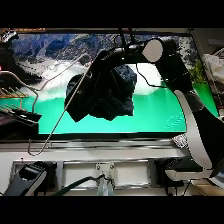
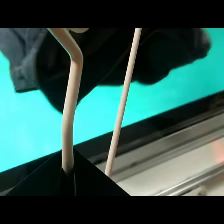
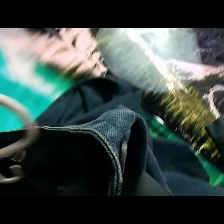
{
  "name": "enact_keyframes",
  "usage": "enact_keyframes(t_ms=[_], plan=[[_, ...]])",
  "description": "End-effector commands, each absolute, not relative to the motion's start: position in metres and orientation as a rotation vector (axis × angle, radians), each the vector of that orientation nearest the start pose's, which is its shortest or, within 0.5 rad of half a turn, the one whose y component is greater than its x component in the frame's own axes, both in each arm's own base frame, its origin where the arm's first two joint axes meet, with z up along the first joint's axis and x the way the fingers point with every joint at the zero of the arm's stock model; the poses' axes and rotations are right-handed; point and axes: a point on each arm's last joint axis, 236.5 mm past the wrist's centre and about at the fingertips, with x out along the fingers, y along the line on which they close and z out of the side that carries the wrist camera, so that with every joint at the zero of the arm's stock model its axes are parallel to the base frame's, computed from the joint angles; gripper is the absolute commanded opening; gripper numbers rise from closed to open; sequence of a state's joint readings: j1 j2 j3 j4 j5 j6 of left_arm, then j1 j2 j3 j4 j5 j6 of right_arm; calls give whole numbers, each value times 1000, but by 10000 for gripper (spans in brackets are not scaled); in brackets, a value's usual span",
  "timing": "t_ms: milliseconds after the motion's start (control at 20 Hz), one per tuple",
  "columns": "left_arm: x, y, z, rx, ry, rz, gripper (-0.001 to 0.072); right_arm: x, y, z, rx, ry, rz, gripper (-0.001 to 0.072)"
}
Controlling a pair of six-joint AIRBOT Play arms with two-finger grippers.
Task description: Fold the clothes and pants, and hang the long-sleeved shirts on hangers.
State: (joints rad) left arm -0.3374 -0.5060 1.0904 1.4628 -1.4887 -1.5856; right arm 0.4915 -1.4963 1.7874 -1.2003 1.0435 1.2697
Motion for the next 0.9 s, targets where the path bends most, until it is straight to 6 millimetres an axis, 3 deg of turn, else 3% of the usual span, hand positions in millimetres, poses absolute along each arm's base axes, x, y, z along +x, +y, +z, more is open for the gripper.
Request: enact_keyframes(t_ms=[0, 100, 250, 400, 550, 700, 850], plan=[[207, -86, 165, 198, 987, -381, 25, 417, 311, 199, -187, 720, 836, 45], [224, -76, 159, 259, 987, -334, 26, 414, 310, 213, -191, 704, 845, 45], [236, -84, 153, 299, 988, -371, 25, 412, 311, 228, -189, 670, 849, 45], [255, -91, 158, 342, 917, -401, 25, 404, 316, 230, -165, 687, 882, 45], [283, -114, 172, 444, 762, -494, 24, 387, 327, 232, -116, 722, 952, 45], [297, -151, 158, 518, 723, -661, 23, 378, 330, 239, -95, 723, 980, 45], [320, -191, 152, 476, 645, -775, 23, 367, 326, 246, -107, 722, 991, 45]])
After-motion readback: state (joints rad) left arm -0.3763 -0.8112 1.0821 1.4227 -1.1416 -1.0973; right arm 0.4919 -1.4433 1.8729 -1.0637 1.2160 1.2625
